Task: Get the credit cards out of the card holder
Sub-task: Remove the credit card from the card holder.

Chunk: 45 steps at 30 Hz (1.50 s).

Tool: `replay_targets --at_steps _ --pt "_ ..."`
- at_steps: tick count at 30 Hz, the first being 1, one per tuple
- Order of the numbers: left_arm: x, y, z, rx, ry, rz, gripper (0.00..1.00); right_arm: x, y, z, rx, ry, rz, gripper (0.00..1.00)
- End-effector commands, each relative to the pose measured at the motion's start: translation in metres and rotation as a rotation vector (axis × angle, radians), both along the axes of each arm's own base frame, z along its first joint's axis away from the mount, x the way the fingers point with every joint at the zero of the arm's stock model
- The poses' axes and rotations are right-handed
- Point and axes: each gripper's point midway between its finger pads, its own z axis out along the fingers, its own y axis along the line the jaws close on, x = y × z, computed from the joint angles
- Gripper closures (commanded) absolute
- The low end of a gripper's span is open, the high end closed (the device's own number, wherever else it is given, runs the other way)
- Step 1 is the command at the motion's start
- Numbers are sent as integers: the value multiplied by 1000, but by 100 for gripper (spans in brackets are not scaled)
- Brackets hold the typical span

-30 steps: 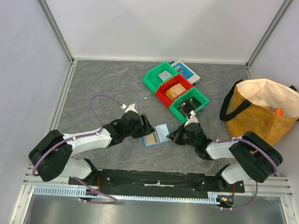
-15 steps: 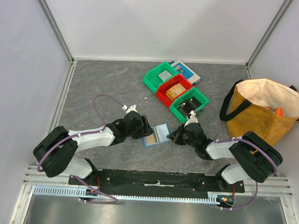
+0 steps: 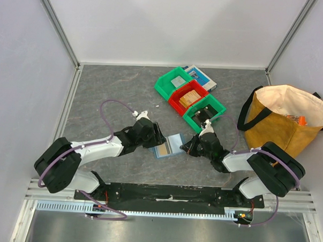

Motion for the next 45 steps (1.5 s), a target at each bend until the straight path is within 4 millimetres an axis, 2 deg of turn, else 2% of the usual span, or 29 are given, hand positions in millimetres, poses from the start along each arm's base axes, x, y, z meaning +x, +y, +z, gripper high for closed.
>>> replay_targets --at_steps 1,13,19,24,28,36,45 --pt "14 -7 13 -1 -51 -8 37 -9 -7 -19 -60 64 8 100" --pt "12 -6 -7 38 -7 -10 39 -9 -7 -19 -61 65 8 100" --pt "12 -7 -9 48 3 -16 39 -9 -7 -19 -61 63 9 100" --pt "10 1 -14 80 17 7 39 -8 -7 -19 -60 64 9 100" --pt "10 5 -14 82 17 26 39 -9 -8 -20 -61 65 7 100" --pt "11 0 -12 68 19 19 39 -9 -8 -20 -58 67 7 100" --pt "9 8 -12 61 17 60 38 -9 -8 -20 -55 66 8 100"
